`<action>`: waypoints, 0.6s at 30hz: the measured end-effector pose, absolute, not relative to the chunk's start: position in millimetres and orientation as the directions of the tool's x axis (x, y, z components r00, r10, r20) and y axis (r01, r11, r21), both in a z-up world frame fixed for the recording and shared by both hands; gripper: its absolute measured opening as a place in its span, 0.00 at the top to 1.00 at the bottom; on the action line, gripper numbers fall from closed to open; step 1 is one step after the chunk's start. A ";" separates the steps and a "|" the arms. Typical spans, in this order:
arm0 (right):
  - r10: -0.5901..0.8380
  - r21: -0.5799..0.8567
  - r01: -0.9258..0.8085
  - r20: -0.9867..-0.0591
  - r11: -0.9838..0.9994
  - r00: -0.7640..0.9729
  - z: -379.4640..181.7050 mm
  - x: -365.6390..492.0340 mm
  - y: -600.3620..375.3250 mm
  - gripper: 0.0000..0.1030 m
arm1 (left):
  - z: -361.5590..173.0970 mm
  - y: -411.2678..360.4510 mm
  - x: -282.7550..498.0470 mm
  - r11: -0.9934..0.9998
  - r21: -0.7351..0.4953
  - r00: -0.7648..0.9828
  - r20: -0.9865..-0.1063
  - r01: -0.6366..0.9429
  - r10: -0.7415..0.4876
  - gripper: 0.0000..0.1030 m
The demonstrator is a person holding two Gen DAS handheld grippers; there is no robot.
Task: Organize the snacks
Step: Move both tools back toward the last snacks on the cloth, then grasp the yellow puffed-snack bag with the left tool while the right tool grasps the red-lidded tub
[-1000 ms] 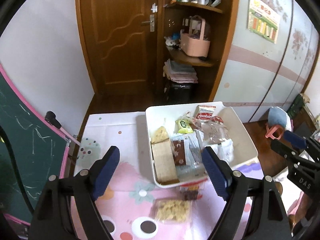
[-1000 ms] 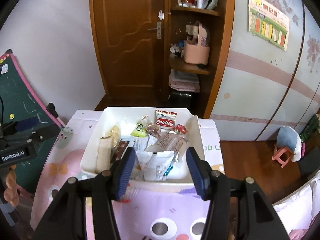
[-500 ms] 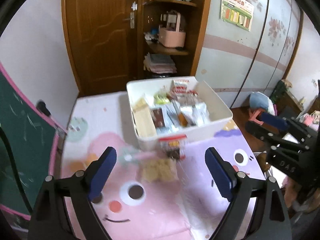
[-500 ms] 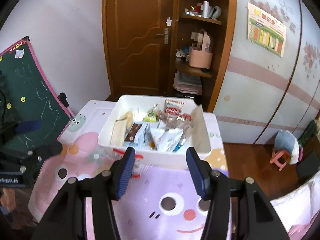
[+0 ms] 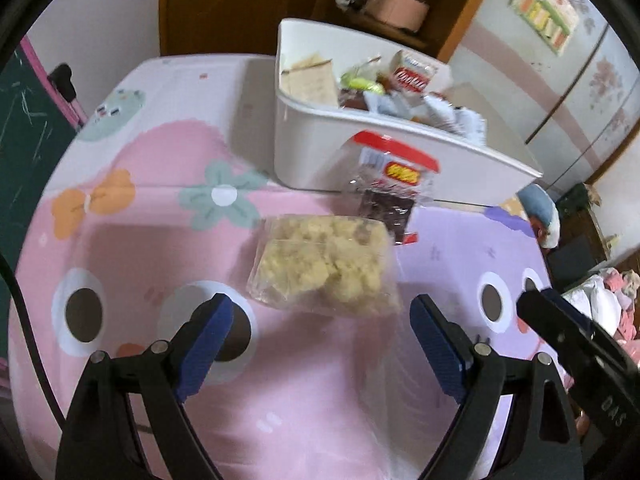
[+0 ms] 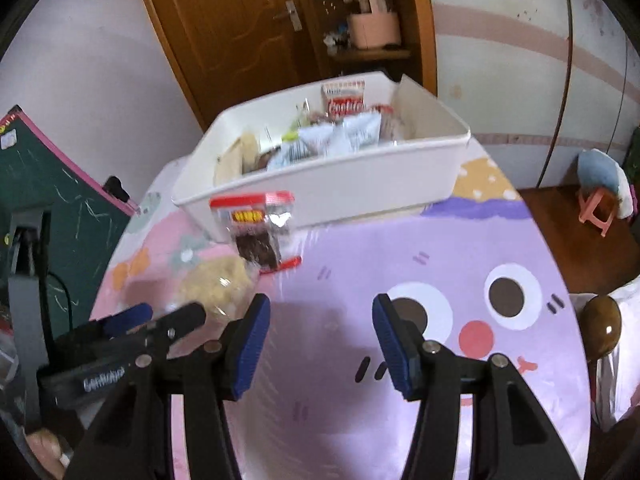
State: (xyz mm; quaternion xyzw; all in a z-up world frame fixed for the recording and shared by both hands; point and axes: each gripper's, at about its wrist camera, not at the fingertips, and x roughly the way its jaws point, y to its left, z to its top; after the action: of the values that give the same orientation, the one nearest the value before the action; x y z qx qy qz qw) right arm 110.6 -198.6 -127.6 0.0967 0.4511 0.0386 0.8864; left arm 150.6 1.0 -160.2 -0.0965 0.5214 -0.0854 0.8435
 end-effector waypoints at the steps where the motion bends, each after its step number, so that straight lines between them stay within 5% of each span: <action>1: 0.162 0.217 0.023 -0.794 0.976 0.586 -130.9 111.4 -201.1 0.48 | -164.7 -1.4 153.8 0.967 -0.251 0.434 -0.868 0.041 -0.244 0.13; 15: 0.272 0.317 -0.012 -0.792 0.948 0.547 -152.4 146.7 -201.4 0.48 | -192.4 -31.0 189.5 0.982 -0.186 0.402 -0.897 0.031 -0.183 0.12; 18: 0.288 0.314 -0.047 -0.790 0.948 0.540 -150.9 157.1 -191.2 0.48 | -191.0 -31.5 190.6 0.989 -0.134 0.412 -0.899 0.057 -0.146 0.29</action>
State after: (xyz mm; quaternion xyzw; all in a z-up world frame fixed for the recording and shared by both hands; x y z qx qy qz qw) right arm 157.1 -191.2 -150.9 0.1287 0.4695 0.0965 0.8682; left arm 190.6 -31.5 -191.0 -0.0412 0.5386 -0.0605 0.8394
